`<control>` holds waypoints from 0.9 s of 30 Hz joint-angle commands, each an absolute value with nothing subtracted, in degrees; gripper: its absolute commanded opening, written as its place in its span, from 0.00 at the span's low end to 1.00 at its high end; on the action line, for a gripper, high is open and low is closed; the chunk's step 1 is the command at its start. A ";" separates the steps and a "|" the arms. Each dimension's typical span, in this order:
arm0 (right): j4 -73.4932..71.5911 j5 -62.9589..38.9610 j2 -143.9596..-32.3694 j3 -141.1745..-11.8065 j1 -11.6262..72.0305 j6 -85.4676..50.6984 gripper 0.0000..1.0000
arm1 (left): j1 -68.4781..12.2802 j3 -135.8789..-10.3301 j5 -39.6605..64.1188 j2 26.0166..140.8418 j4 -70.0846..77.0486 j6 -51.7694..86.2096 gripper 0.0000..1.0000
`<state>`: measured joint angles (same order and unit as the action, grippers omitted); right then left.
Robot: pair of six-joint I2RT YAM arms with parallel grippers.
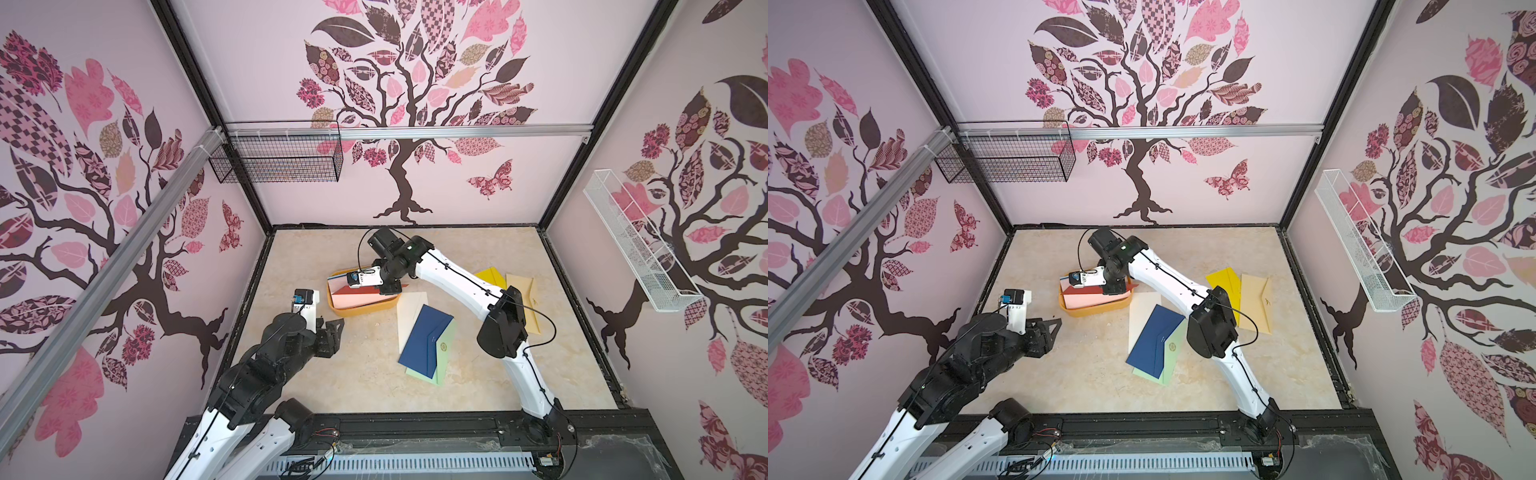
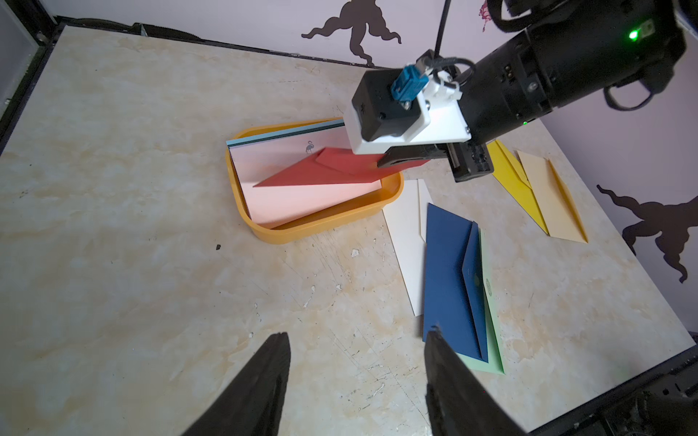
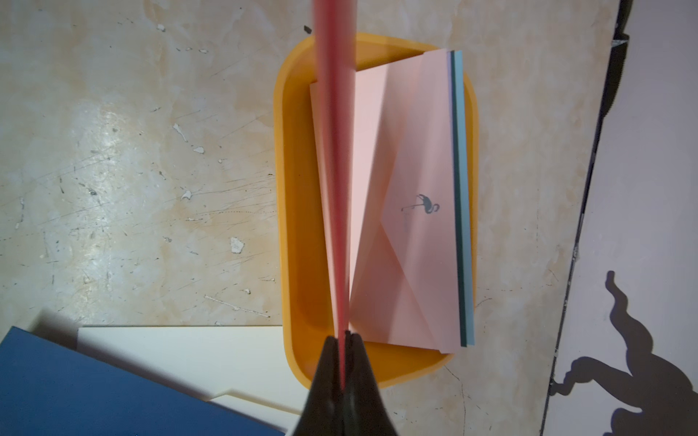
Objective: Put the sealed envelopes into the storage box
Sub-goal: Place the envelope in the storage box.
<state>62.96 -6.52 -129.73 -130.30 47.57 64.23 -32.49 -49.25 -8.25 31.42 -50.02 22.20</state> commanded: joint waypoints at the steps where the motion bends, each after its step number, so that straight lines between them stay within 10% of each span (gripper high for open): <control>1: 62.69 -4.77 -132.06 -130.04 48.25 65.06 0.00 | -32.26 -48.52 -7.50 30.53 -48.96 21.36 0.61; 12: 55.53 -0.33 -130.77 -127.10 49.11 64.90 0.24 | -32.31 -48.53 -7.47 30.08 -49.04 21.27 0.61; 27: 48.43 0.42 -131.48 -125.97 49.31 64.29 0.18 | -32.28 -48.43 -7.30 30.15 -48.87 21.26 0.61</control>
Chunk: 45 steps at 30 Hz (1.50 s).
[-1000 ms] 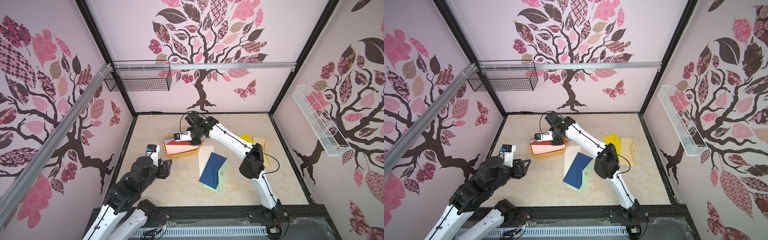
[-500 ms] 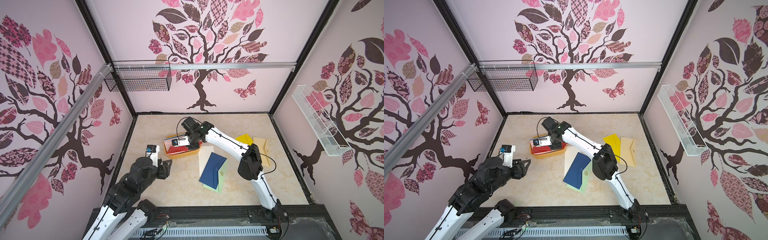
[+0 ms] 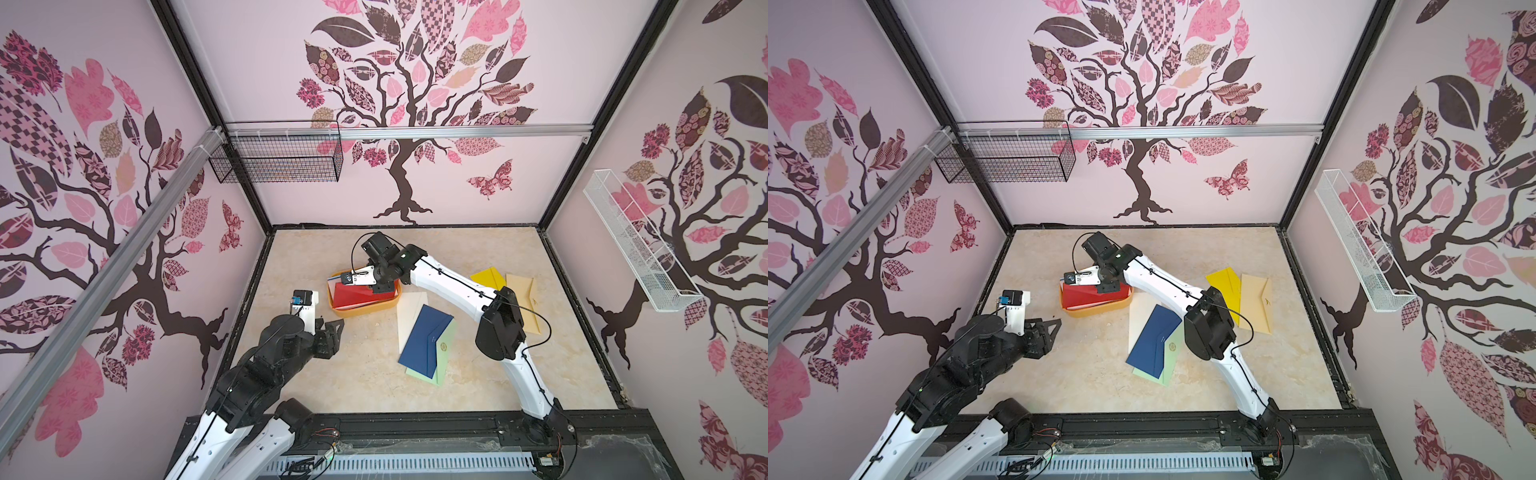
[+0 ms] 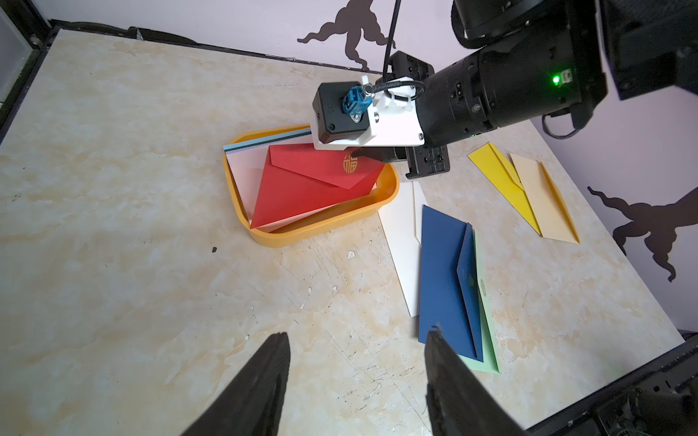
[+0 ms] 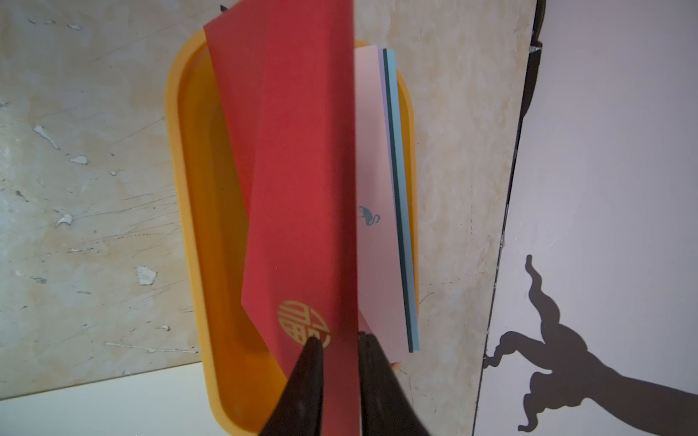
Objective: Put the sealed envelopes into the storage box
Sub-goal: Place the envelope in the storage box, then adjust the envelope in the storage box.
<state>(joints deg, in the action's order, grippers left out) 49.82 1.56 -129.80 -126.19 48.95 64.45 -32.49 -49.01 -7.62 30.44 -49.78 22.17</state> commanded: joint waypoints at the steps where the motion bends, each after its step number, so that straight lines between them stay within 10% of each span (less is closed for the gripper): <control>1: 48.45 0.12 -131.72 -126.12 49.31 64.30 0.16 | -32.30 -48.43 -7.36 30.15 -48.87 21.27 0.61; 17: 41.19 -12.14 -125.18 -125.73 44.65 40.26 0.30 | -32.26 -57.99 -5.70 37.57 -51.58 14.00 0.67; 22: 27.26 -18.29 -110.48 -105.20 39.15 21.36 0.32 | -30.55 -66.27 -2.68 50.12 -52.24 11.73 0.70; 33: 11.33 -22.15 -76.92 -60.24 37.34 4.55 0.34 | -0.21 -74.49 27.71 76.93 -48.15 13.34 0.66; 45: 14.92 -23.96 -58.37 -46.07 37.27 3.61 0.35 | 1.76 -82.68 27.04 98.88 -41.75 7.55 0.63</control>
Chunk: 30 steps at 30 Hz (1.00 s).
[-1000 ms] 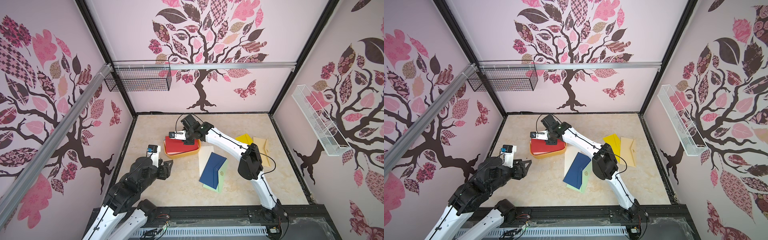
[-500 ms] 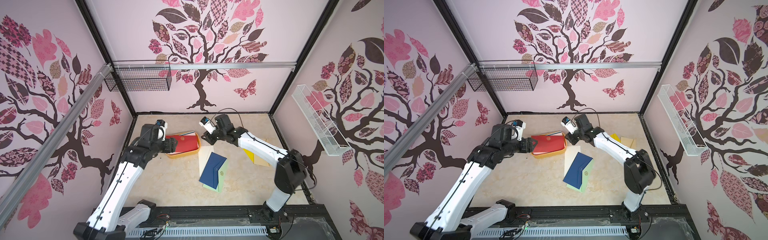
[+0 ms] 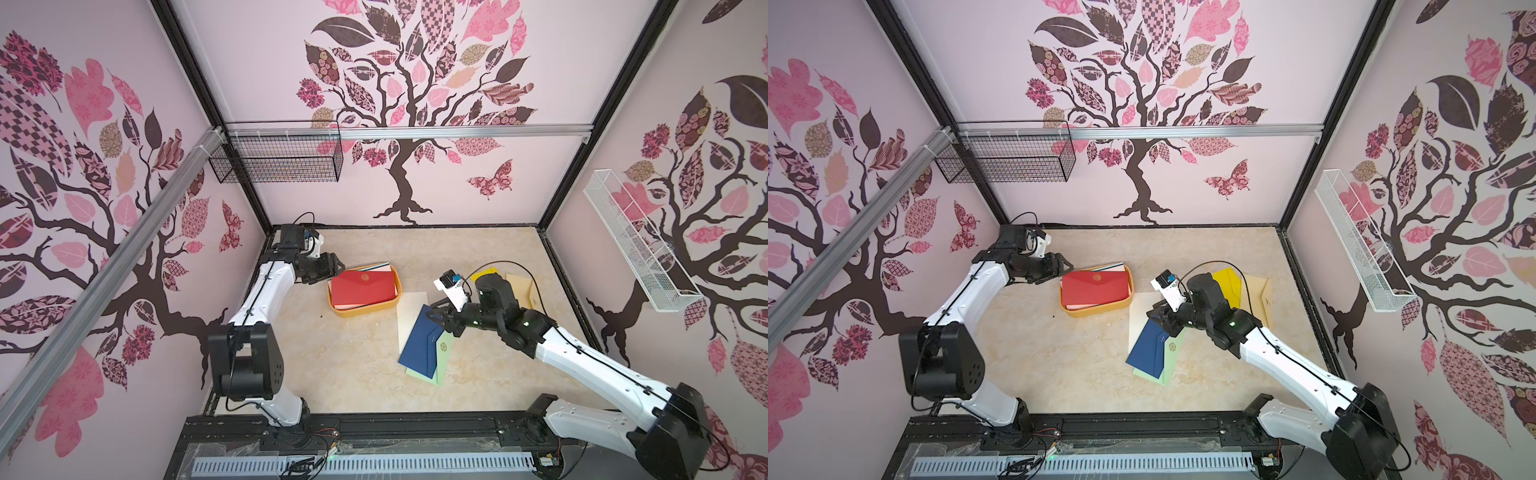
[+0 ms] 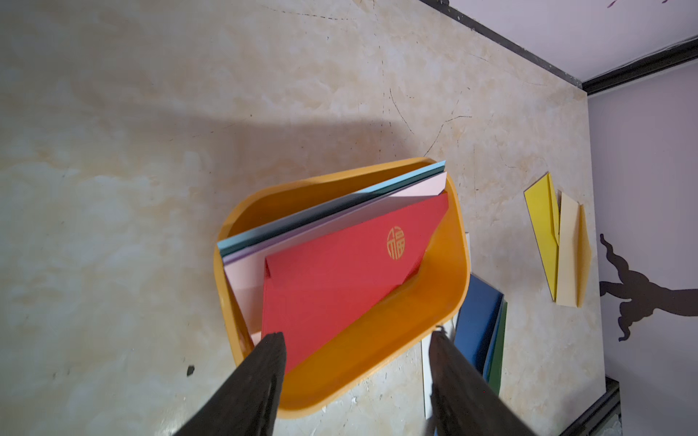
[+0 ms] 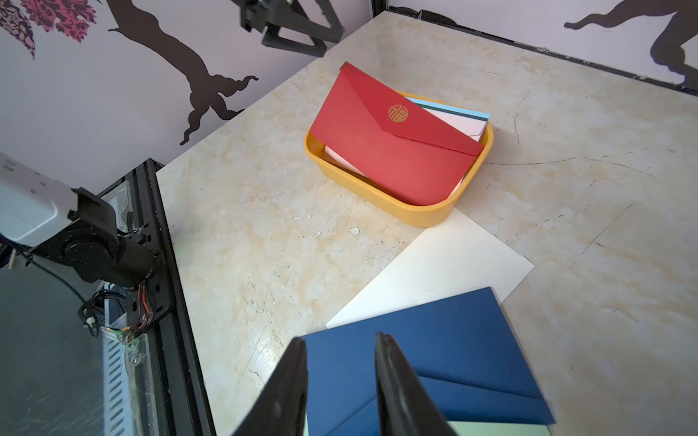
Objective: Put the sealed envelopes into the storage box
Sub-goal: Adjust the envelope in the storage box.
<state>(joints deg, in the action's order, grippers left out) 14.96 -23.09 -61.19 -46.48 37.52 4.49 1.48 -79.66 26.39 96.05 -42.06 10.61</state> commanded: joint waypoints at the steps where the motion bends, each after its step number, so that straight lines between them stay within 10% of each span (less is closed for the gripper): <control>1: 15.24 -23.92 -57.79 -45.72 37.33 3.98 0.35 | 1.98 -83.49 26.41 100.06 -41.93 7.15 0.63; 16: 14.35 -23.77 -57.83 -43.90 37.42 3.91 0.36 | 2.58 -81.68 27.79 104.07 -39.61 5.65 0.55; 30: 14.50 -23.89 -58.44 -43.75 37.37 3.78 0.37 | 3.09 -79.66 32.53 102.00 -38.65 8.13 0.00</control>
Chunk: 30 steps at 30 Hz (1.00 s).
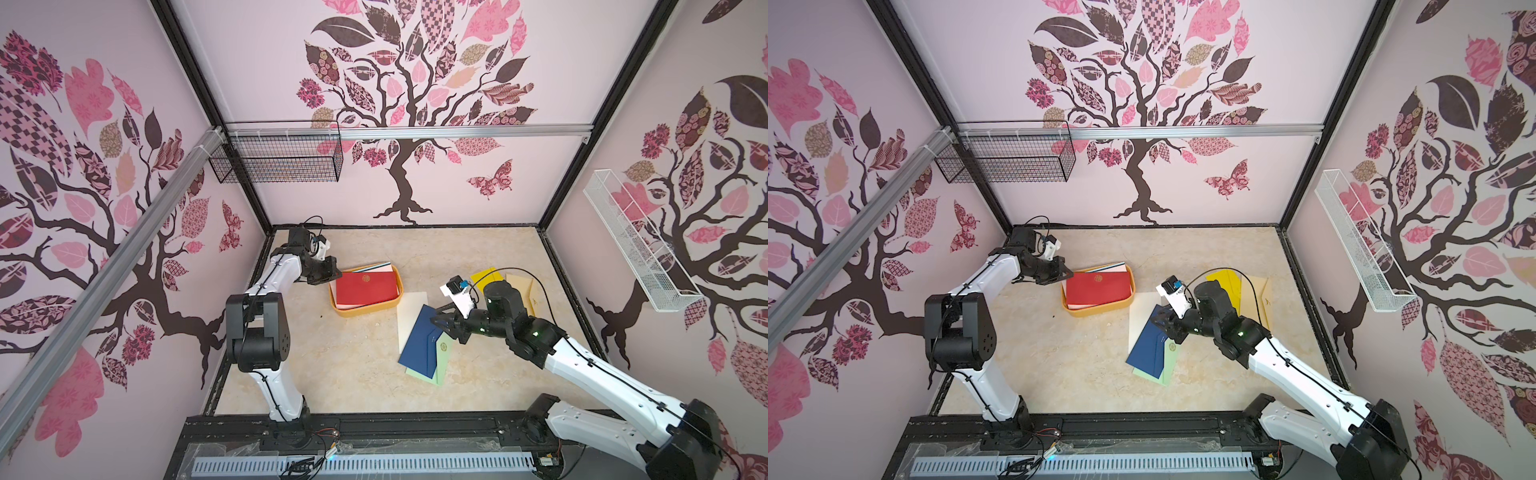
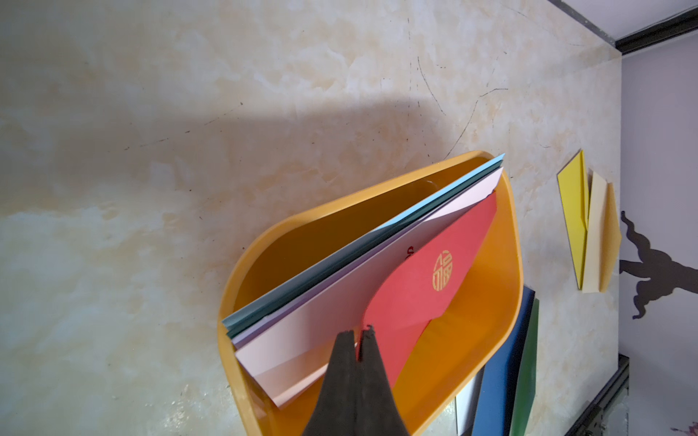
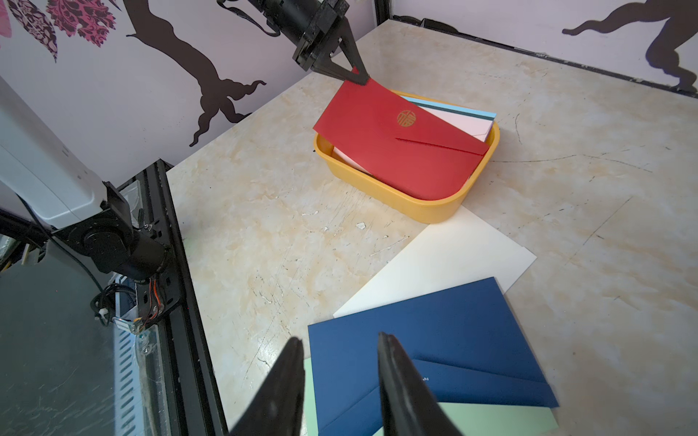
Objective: Put the sealed envelopes into the storage box
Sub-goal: Adjust the envelope in the storage box.
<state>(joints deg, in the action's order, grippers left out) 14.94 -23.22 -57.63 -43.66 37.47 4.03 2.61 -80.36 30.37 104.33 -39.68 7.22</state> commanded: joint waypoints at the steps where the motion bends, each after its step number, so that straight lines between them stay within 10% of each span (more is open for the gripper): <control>1: 14.51 -23.99 -58.53 -43.77 37.39 3.75 0.37 | 3.34 -78.94 32.88 101.44 -37.75 8.82 0.00; 30: 14.32 -25.40 -60.95 -43.71 37.50 3.16 0.38 | 6.68 -67.17 42.01 97.54 -21.94 14.21 0.11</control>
